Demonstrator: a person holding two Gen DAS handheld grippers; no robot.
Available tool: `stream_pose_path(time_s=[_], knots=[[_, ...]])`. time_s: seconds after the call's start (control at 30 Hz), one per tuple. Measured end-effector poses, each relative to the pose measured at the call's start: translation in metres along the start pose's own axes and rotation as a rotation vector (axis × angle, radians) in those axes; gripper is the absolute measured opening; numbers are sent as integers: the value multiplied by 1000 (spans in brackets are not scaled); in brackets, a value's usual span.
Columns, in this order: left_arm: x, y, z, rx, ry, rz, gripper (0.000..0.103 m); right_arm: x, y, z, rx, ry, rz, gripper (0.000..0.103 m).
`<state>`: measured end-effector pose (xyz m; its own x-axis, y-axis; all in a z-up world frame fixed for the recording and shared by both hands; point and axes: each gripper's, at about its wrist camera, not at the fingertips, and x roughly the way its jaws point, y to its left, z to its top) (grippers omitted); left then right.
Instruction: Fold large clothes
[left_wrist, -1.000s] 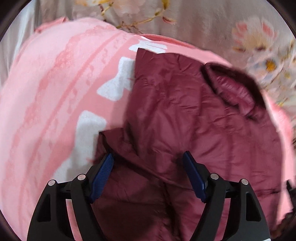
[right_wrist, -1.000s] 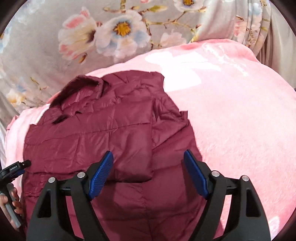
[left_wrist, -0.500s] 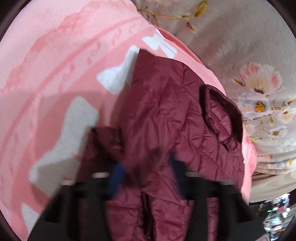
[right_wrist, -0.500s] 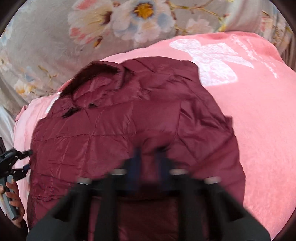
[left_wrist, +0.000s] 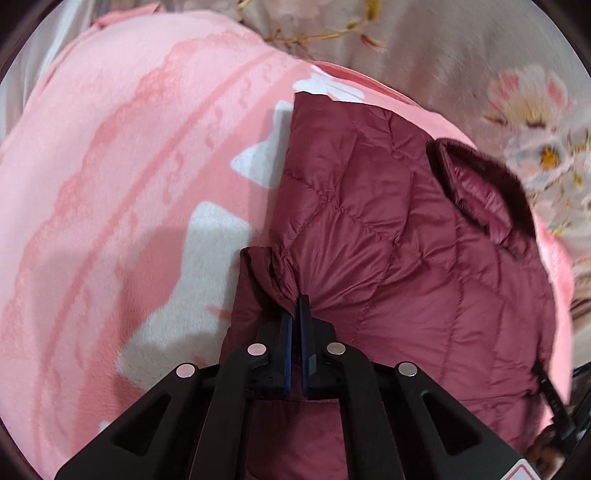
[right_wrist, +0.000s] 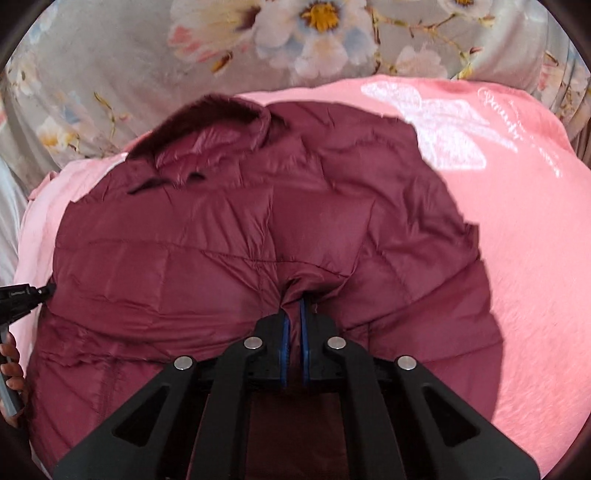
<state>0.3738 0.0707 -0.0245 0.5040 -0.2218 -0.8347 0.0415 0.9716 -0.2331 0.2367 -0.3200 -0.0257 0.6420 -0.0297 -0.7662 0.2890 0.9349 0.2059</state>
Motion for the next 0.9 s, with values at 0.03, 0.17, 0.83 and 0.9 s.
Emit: stream_pose_path(time_s=[0.03,0.17,0.83,0.9], knots=[[1,-4,-2,23,-11,23,4,0,0,1,-5,2,-3,4],[-12,-19,-8,123,-54,137,13,-20,0,7,-34,-19,-65,12],[15,-108,-29,382,-100,152,47,7,47,-2,-150,-7,-6,24],[17,-112,-34,401,-115,173,47,7,46,-2,-146,-2,-1,24]])
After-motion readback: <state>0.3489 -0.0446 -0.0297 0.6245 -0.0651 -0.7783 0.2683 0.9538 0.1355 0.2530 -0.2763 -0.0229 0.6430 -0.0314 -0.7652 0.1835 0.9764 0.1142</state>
